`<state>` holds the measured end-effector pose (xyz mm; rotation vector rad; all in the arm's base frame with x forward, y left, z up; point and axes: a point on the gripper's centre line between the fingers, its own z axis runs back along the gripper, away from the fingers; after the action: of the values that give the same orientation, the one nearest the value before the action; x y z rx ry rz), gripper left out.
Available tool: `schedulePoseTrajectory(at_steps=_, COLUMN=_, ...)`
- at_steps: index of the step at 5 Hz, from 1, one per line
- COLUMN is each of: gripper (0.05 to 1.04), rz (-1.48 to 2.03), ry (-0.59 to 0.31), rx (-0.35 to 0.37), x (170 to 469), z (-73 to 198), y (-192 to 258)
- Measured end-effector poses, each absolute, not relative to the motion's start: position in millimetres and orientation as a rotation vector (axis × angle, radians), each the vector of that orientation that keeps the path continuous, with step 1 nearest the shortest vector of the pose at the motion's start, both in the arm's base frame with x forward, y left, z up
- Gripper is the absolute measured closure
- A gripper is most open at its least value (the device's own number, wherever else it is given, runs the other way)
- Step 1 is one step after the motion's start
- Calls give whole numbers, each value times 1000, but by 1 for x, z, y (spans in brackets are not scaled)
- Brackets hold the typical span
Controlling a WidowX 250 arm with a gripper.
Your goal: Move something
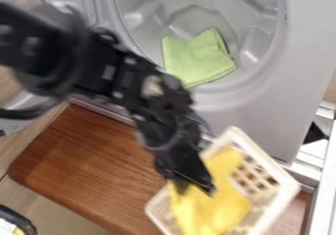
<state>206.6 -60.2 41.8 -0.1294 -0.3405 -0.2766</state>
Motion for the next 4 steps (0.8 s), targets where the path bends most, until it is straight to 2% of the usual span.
schedulePoseTrajectory(at_steps=2, gripper=968, rz=-182, ry=-328, rx=-120, x=205, z=34, y=6)
schedulePoseTrajectory(at_steps=4, gripper=968, rz=-132, ry=-303, rx=-127, x=212, z=17, y=50)
